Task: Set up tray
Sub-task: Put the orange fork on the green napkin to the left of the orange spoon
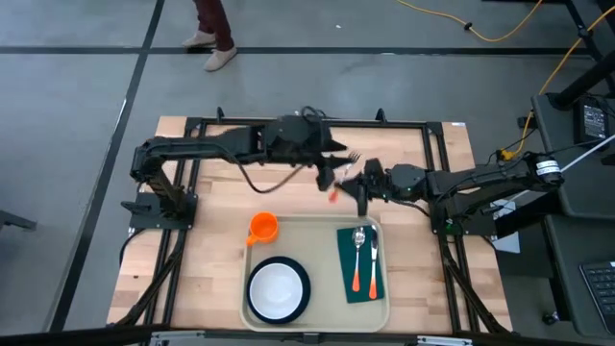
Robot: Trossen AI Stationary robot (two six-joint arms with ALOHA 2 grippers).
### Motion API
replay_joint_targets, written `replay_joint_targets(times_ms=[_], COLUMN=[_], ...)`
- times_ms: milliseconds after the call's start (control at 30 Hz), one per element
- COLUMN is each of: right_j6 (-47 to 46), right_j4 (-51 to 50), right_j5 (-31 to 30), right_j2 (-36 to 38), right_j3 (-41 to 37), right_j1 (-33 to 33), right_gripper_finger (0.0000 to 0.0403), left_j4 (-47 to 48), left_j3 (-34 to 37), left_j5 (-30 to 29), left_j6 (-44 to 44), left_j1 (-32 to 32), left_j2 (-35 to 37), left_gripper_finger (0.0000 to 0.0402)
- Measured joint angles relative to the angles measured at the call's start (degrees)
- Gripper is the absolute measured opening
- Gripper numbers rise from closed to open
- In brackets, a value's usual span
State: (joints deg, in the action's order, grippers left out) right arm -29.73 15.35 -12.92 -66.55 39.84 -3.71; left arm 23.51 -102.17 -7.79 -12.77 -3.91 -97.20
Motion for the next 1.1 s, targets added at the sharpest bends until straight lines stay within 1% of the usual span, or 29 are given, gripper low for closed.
replay_joint_targets(times_ms=[100,200,267,300,400,467,567,667,733,800,900,1000,1100], right_j6=[-3.5,-6.3,-7.7,-8.2,-11.0,-14.5,-20.4,-27.0,-32.3,-36.8,-41.1,-42.7,-45.0], right_j4=[-6.0,-11.4,-16.1,-18.2,-21.4,-20.2,-13.5,-5.5,-2.7,-2.1,-0.6,1.6,8.4], right_j5=[10.8,20.0,24.0,24.5,22.6,19.5,13.1,5.0,0.4,-2.6,-3.3,-1.3,1.3], right_j2=[0.4,0.7,0.7,0.7,0.5,0.5,0.5,0.2,-0.7,-2.7,-6.8,-12.0,-17.5], right_j3=[0.3,0.3,0.3,0.3,-0.3,-1.1,-2.8,-6.0,-8.2,-9.7,-10.2,-9.7,-9.5], right_j1=[-1.1,-2.5,-4.1,-5.3,-9.4,-12.3,-16.6,-20.6,-23.0,-25.2,-27.3,-28.2,-28.3], right_gripper_finger=[0.0010,0.0010,0.0010,0.0010,0.0010,0.0010,0.0010,0.0010,0.0010,0.0010,0.0010,0.0010,0.0010], left_j4=[3.7,9.0,11.7,13.3,14.8,14.8,14.9,15.7,16.5,16.9,16.9,16.9,16.9], left_j3=[0.0,-0.1,-0.1,-0.1,0.0,0.0,0.0,0.0,0.0,0.0,0.0,0.0,0.0], left_j5=[0.2,0.7,0.9,0.9,0.8,1.4,2.1,3.2,3.5,3.5,3.5,4.0,4.6], left_j6=[-1.1,-3.0,-3.4,-3.3,-2.1,-1.7,-1.6,-1.6,-1.4,-1.3,-0.7,-0.4,-0.4], left_j1=[-1.1,-1.8,-1.9,-1.9,-1.5,-1.0,0.2,1.3,1.8,2.0,2.0,2.1,2.2], left_j2=[2.1,3.2,3.2,3.2,3.2,3.1,3.1,3.1,3.1,3.1,3.1,3.1,3.1], left_gripper_finger=[0.0179,0.0182,0.0179,0.0177,0.0168,0.0161,0.0148,0.0137,0.0132,0.0130,0.0130,0.0130,0.0130])
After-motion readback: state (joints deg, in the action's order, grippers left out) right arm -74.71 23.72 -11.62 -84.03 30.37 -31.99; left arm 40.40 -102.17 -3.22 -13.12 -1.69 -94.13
